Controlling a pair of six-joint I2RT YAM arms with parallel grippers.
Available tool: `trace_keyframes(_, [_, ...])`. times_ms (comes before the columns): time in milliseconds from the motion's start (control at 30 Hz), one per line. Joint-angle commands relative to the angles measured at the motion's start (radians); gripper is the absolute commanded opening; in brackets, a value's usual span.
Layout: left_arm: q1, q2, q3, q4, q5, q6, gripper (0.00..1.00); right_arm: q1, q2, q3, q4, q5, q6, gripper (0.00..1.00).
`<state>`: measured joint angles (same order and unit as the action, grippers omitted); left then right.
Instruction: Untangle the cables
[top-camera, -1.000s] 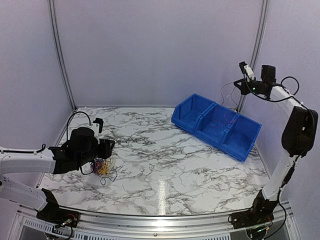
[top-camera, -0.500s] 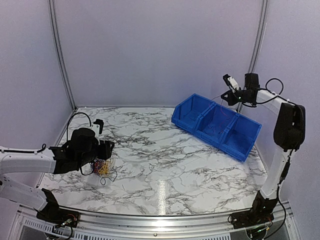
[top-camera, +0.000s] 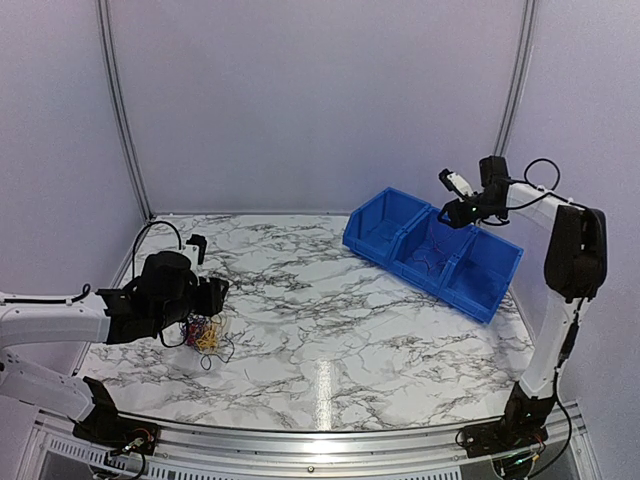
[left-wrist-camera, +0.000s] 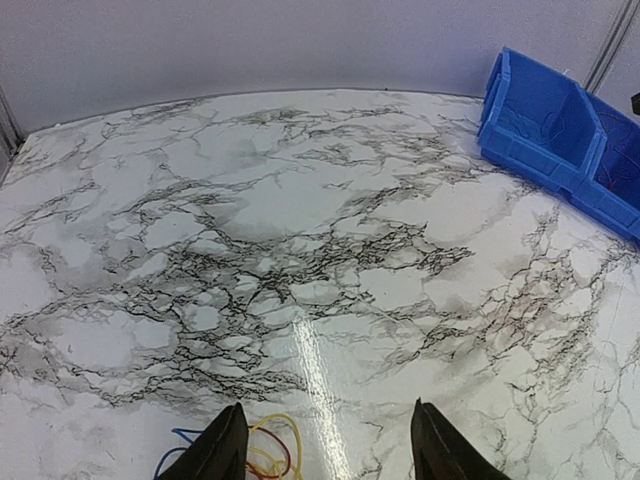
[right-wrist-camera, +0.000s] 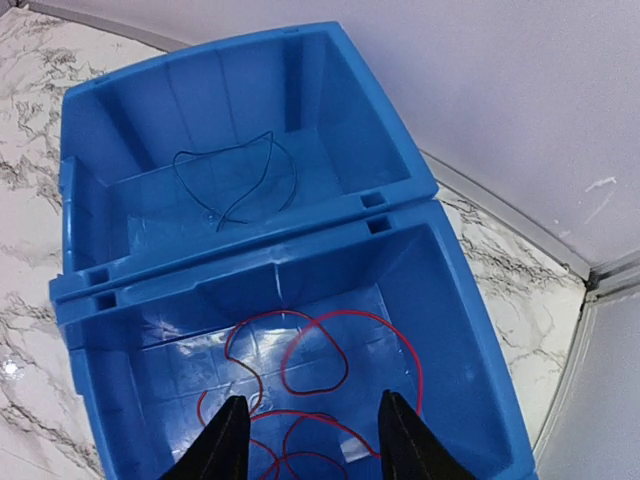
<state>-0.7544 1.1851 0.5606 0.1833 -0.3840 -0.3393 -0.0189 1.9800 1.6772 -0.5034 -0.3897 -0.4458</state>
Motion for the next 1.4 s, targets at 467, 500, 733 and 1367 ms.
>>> trace_keyframes(467, [0.036,-0.058,0.051,-0.364,-0.031,-0.282,0.61,0.586,-0.212,-0.143,-0.006,-0.149,-0.002,0.42])
trace_keyframes(500, [0.043,-0.060,0.048,-0.369,-0.020,-0.290,0.61,0.635,-0.184,-0.132,-0.008,-0.154,-0.009,0.42])
trace_keyframes(733, [0.093,-0.055,-0.001,-0.351,0.031,-0.325,0.63,0.877,0.066,0.029,-0.013,-0.229,-0.028,0.50])
trace_keyframes(1367, [0.174,0.099,-0.151,0.002,0.202,-0.385,0.61,0.979,0.477,0.329,0.165,-0.327,0.205,0.52])
